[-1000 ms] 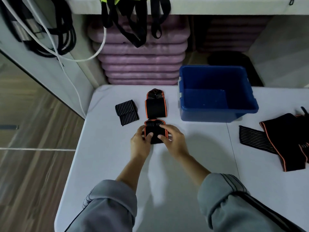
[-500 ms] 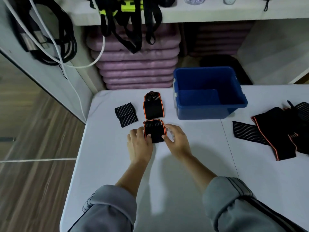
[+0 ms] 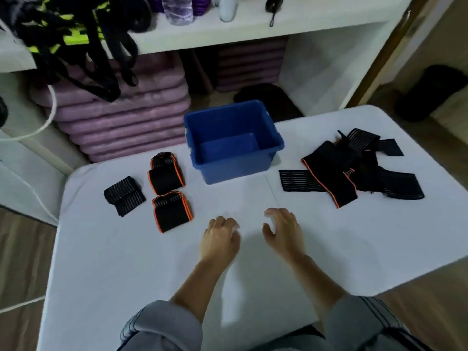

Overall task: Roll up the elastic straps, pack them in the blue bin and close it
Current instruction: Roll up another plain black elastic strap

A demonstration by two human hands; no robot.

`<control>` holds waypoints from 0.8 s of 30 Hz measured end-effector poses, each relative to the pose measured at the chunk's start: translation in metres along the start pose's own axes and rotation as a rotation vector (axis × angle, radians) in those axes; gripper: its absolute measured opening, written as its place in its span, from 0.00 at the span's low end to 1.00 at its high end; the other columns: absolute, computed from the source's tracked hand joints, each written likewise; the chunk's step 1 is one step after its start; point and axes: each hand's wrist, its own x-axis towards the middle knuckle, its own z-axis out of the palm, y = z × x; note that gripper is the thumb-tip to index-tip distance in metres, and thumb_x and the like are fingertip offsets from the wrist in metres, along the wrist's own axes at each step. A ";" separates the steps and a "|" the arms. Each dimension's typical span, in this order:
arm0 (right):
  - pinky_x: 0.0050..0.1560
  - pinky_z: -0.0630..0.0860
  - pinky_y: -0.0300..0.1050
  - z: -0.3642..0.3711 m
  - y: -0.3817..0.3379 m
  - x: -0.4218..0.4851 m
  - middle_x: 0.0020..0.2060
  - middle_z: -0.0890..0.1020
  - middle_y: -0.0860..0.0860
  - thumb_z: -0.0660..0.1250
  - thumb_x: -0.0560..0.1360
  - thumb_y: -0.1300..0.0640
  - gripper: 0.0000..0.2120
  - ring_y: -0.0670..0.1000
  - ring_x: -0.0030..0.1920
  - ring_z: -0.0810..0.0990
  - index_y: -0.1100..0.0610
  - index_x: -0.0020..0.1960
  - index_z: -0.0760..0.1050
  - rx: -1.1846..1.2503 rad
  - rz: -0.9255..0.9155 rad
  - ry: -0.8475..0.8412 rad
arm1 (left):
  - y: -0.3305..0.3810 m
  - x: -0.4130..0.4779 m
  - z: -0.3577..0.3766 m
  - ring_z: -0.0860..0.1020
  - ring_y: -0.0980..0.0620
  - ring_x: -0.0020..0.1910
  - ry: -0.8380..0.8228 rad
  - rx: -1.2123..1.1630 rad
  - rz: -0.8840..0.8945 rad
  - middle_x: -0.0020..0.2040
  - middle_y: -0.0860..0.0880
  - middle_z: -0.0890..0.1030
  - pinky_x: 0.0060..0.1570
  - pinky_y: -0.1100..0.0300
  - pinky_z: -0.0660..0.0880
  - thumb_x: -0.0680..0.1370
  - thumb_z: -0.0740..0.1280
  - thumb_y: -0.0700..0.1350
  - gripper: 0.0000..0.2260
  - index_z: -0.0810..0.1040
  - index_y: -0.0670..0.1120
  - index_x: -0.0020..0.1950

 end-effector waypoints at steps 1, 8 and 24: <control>0.49 0.76 0.48 -0.009 0.013 0.002 0.52 0.81 0.54 0.70 0.70 0.61 0.15 0.57 0.51 0.78 0.56 0.56 0.77 -0.003 0.026 0.013 | 0.012 0.005 0.007 0.72 0.48 0.57 0.003 -0.019 0.015 0.55 0.49 0.77 0.55 0.55 0.72 0.76 0.61 0.44 0.12 0.77 0.51 0.58; 0.55 0.74 0.50 -0.071 0.109 0.030 0.54 0.79 0.53 0.68 0.72 0.59 0.14 0.56 0.57 0.75 0.56 0.58 0.76 0.014 0.176 0.018 | 0.105 0.046 0.048 0.73 0.49 0.57 -0.003 -0.133 0.047 0.56 0.49 0.77 0.54 0.55 0.74 0.77 0.62 0.44 0.12 0.78 0.50 0.58; 0.53 0.72 0.50 -0.146 0.234 0.124 0.56 0.76 0.55 0.65 0.76 0.53 0.17 0.56 0.56 0.72 0.56 0.63 0.72 0.056 0.150 0.077 | 0.257 0.151 0.103 0.77 0.51 0.46 0.149 -0.338 -0.080 0.48 0.48 0.78 0.46 0.61 0.74 0.74 0.69 0.43 0.09 0.79 0.46 0.54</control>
